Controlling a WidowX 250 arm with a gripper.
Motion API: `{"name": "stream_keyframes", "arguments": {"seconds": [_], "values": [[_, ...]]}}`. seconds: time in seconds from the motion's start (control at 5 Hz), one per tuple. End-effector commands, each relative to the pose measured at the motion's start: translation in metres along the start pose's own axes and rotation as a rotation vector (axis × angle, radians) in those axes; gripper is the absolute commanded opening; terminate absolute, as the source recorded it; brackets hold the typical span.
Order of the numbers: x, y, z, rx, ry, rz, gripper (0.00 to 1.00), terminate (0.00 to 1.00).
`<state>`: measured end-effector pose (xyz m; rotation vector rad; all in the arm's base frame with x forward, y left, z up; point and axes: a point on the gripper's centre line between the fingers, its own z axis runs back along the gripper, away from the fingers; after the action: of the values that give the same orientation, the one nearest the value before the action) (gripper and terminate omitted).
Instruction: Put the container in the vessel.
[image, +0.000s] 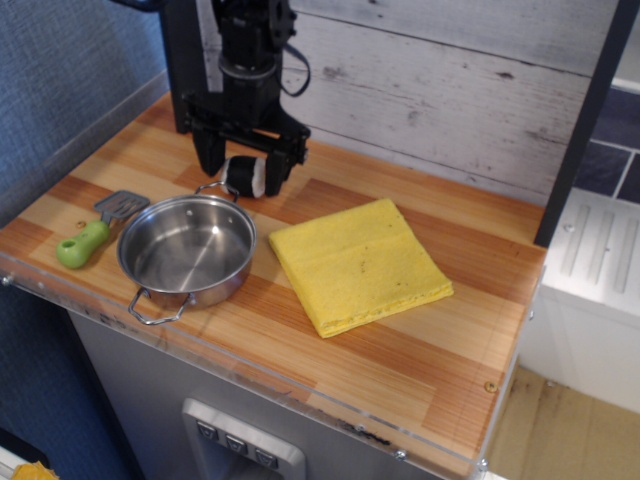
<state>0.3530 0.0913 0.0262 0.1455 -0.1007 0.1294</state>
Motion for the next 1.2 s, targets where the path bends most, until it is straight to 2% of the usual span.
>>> {"name": "stream_keyframes", "arguments": {"seconds": [0.0, 0.2, 0.4, 0.6, 0.8, 1.0], "values": [[0.005, 0.009, 0.005, -0.004, -0.046, 0.031, 0.00, 0.00], [0.007, 0.012, 0.011, 0.022, -0.065, 0.041, 0.00, 0.00], [0.004, 0.012, 0.013, 0.009, -0.067, 0.048, 0.00, 0.00], [0.010, 0.021, 0.027, 0.019, -0.100, 0.060, 0.00, 0.00], [0.025, 0.029, 0.040, -0.007, -0.146, 0.094, 0.00, 0.00], [0.037, 0.035, 0.064, -0.023, -0.223, 0.109, 0.00, 0.00]]}}
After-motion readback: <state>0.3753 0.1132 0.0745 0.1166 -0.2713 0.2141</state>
